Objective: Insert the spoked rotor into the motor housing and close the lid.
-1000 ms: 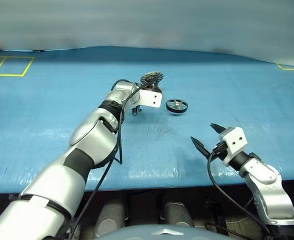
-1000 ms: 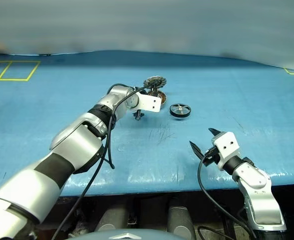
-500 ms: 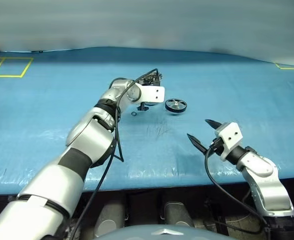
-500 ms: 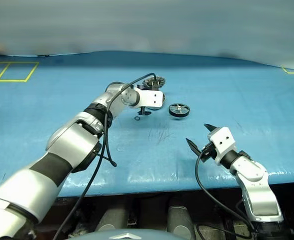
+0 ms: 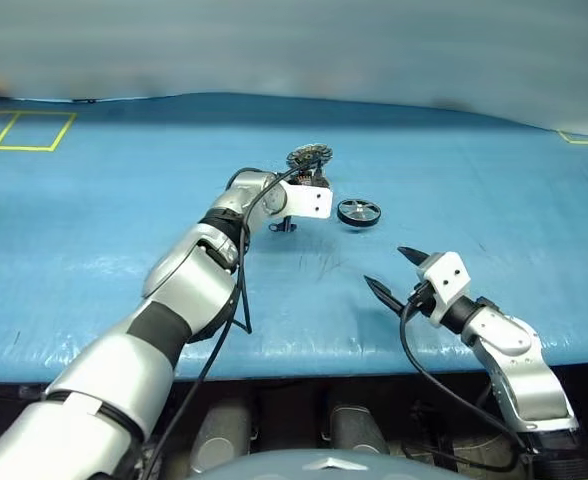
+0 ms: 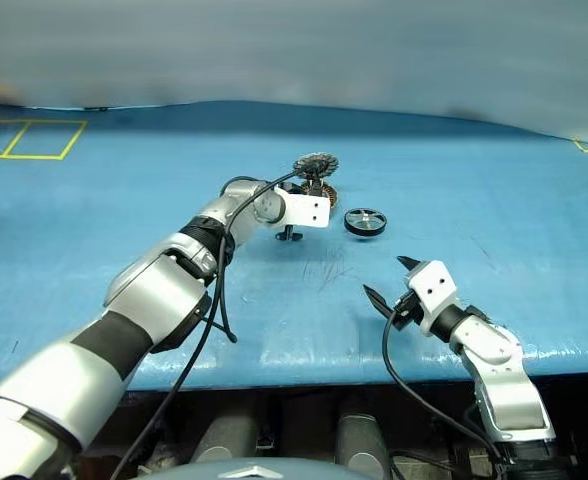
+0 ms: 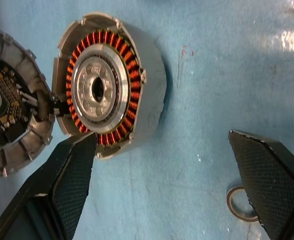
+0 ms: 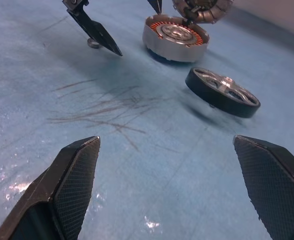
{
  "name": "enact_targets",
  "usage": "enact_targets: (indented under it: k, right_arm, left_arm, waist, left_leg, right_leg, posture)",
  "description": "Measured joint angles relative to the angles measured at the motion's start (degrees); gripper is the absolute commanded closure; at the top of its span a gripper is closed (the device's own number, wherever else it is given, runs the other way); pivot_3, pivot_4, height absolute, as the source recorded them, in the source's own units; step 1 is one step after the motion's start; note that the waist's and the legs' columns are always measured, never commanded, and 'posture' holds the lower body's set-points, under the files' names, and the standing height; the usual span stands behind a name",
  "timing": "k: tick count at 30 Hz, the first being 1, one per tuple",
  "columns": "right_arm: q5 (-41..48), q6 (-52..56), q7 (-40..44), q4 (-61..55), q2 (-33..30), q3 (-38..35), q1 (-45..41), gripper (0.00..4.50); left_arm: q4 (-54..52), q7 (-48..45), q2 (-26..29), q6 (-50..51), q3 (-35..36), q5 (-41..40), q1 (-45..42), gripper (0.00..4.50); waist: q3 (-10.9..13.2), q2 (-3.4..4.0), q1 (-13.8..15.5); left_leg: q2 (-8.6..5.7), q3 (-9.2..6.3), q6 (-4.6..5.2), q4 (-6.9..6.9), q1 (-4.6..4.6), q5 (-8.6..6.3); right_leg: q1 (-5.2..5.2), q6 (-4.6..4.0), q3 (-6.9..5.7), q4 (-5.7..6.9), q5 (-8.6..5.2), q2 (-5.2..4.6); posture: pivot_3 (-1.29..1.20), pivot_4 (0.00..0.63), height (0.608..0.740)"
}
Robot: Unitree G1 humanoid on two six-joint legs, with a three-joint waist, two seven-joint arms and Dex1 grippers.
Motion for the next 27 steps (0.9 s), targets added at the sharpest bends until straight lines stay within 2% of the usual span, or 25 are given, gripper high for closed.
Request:
enact_targets:
  k: [10, 13, 18, 27]
  right_arm:
    - [0.2, -0.1, -3.5, -6.4, 2.1, -2.7, 9.0, 0.00]
    - [0.4, -0.2, -4.4, -8.3, 3.3, -3.0, 12.3, 0.00]
    - [0.2, -0.3, -5.9, -10.5, 4.9, -2.9, 14.3, 0.00]
    - [-0.1, -1.3, -8.2, -13.2, 6.0, -3.6, 18.5, 0.00]
  left_arm:
    - [0.8, 2.0, -1.8, 3.4, -0.9, 2.0, -1.4, 0.01]
    - [0.8, 3.2, -1.9, 4.1, -1.0, 2.3, -1.9, 0.60]
    - [1.0, 3.8, -3.4, 4.8, -0.8, 2.3, -1.9, 2.24]
    - [1.3, 4.5, -4.0, 5.9, -0.9, 2.5, -1.7, 2.24]
  waist:
    - [0.0, 0.00, -0.2]
    - [0.0, 0.01, -0.1]
    - [0.0, 0.01, -0.1]
    - [0.0, 0.01, -0.1]
  left_leg:
    - [0.07, -0.02, -0.05, 0.01, 0.01, 0.02]
    - [0.07, -0.03, -0.04, 0.01, 0.01, 0.02]
    - [0.07, -0.02, -0.05, 0.02, 0.01, 0.02]
    - [0.08, -0.02, -0.05, 0.01, -0.02, 0.01]
  right_leg:
    - [-0.01, -0.03, -0.01, 0.04, -0.01, 0.04]
    - [0.00, -0.03, -0.01, 0.03, -0.02, 0.02]
    - [-0.02, -0.03, -0.01, 0.04, -0.02, -0.02]
    - [-0.05, -0.05, -0.02, 0.04, -0.04, -0.02]
  posture:
    - [0.00, 0.150, 0.740]
    - [0.00, 0.150, 0.740]
    - [0.00, 0.150, 0.740]
    - [0.00, 0.150, 0.740]
